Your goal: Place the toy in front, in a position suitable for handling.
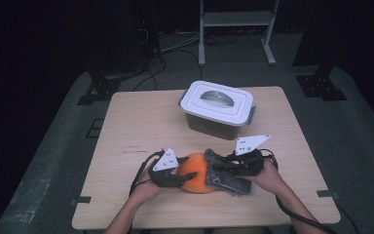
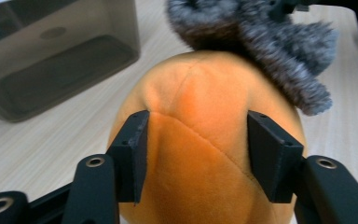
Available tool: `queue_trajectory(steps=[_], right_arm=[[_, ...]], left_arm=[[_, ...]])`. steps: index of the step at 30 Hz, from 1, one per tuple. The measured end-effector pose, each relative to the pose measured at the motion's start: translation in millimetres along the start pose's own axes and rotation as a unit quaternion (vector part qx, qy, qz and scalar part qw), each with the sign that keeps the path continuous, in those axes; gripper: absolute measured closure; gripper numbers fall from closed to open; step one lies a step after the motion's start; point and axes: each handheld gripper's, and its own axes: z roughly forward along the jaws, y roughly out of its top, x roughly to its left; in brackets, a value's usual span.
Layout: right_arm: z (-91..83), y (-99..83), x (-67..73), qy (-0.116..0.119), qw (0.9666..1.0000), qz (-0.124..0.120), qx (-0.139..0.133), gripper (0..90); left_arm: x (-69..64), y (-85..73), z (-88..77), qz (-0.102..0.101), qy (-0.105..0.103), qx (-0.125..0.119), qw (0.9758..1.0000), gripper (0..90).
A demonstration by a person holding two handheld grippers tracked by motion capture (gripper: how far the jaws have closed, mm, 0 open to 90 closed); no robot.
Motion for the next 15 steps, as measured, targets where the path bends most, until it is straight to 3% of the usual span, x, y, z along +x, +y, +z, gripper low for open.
queue_trajectory(steps=[4, 7, 9, 15], right_arm=[[9.1, -4.9, -1.2, 0.015, 0.9998, 0.006, 0.008, 75.1], [9.5, -10.3, 1.7, 0.025, 0.9995, 0.002, 0.017, 75.4], [7.4, -10.4, 3.4, 0.026, 0.9995, 0.001, 0.021, 75.4], [9.1, 2.8, 12.4, 0.019, 0.9996, -0.018, 0.009, 75.4]], left_arm=[[2.8, -1.0, -5.3, -0.009, -0.022, 0.002, 0.9997, 27.6], [5.5, 1.3, -7.3, -0.018, -0.018, -0.005, 0.9997, 19.7], [3.9, 1.3, -3.6, -0.013, -0.029, 0.002, 0.9995, 23.6], [-5.8, 1.1, 0.6, 0.025, -0.033, 0.018, 0.9990, 32.0]])
